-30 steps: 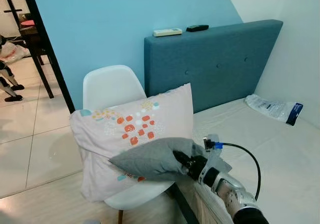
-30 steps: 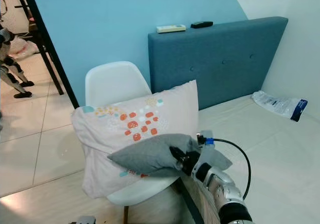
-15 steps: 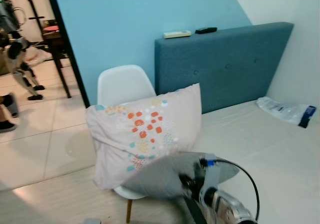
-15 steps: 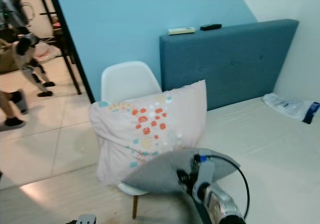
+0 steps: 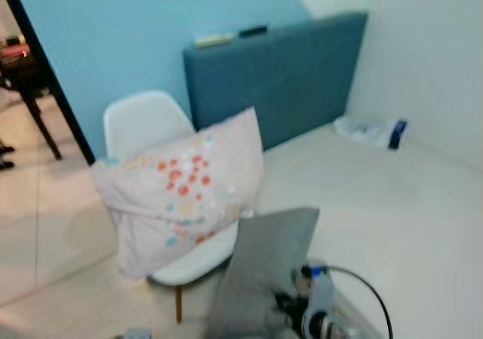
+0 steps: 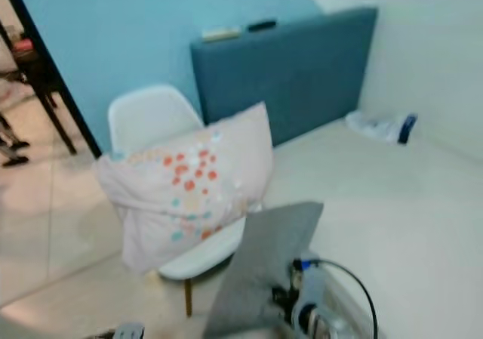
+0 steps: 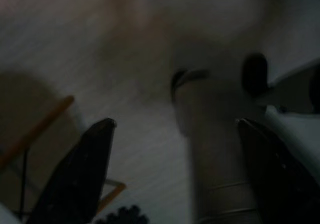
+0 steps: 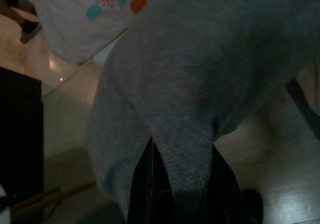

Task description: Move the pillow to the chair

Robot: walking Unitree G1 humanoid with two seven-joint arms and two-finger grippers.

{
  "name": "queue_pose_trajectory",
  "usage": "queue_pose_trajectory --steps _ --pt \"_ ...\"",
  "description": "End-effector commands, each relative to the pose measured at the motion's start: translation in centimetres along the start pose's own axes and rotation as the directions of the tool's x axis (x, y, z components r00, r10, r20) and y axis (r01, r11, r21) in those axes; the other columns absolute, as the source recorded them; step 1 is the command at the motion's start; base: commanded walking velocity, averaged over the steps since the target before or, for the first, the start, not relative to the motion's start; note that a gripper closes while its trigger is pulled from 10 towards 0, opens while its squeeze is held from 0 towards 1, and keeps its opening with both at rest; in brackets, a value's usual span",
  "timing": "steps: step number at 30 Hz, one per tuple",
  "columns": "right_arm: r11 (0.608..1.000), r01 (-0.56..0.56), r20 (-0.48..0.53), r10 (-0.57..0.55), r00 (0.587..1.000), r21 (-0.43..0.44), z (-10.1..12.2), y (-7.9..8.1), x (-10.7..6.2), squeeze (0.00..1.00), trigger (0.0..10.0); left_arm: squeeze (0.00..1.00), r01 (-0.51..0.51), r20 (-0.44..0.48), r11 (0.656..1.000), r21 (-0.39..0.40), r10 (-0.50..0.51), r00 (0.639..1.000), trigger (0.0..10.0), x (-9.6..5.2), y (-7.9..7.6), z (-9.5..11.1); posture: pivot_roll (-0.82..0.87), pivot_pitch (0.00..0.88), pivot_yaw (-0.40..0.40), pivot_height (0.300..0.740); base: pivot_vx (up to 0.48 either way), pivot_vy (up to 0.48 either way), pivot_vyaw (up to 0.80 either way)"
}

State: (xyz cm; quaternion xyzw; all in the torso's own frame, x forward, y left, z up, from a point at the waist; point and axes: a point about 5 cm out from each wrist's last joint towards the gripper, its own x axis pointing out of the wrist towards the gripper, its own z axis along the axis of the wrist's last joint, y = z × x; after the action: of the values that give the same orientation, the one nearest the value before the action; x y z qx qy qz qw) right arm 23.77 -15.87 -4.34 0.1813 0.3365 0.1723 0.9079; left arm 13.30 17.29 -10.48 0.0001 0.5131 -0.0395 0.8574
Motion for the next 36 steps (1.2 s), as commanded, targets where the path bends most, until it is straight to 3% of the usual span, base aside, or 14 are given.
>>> queue_pose_trajectory --steps 1,4,9,25,36 --pt "0.998 -0.065 0.055 0.066 0.996 -0.022 1.2 1.2 0.7 0.0 10.0 0.0 0.009 -0.057 1.0 0.002 -0.009 0.998 10.0 -0.2 0.0 -1.4 0.01 0.0 -0.023 0.74 -0.315 0.0 0.8" --pt "0.992 -0.125 0.101 0.128 0.987 -0.033 2.4 1.9 1.0 0.0 10.0 0.0 0.011 -0.054 1.0 0.001 -0.011 0.998 10.0 -0.2 -0.1 -1.3 0.01 0.0 -0.029 0.74 -0.31 0.0 0.8" --pt "0.99 -0.133 0.115 0.138 0.984 -0.044 3.0 1.9 1.1 0.0 10.0 0.0 0.011 -0.053 1.0 0.002 -0.011 0.999 10.0 -0.2 -0.2 -1.2 0.01 0.0 -0.033 0.74 -0.309 0.0 0.8" --pt "0.989 -0.136 0.128 0.143 0.981 -0.057 3.5 1.8 1.2 0.0 10.0 0.0 0.019 -0.039 1.0 -0.003 -0.019 0.999 10.0 0.0 -0.4 -0.7 0.01 0.0 -0.033 0.74 -0.284 0.0 0.8" --pt "0.986 -0.132 0.224 0.153 0.963 -0.103 6.2 2.5 1.6 0.0 10.0 0.0 0.003 0.005 1.0 -0.017 -0.003 1.0 10.0 0.2 -0.4 0.5 0.02 0.0 -0.029 0.74 -0.097 0.0 0.8"
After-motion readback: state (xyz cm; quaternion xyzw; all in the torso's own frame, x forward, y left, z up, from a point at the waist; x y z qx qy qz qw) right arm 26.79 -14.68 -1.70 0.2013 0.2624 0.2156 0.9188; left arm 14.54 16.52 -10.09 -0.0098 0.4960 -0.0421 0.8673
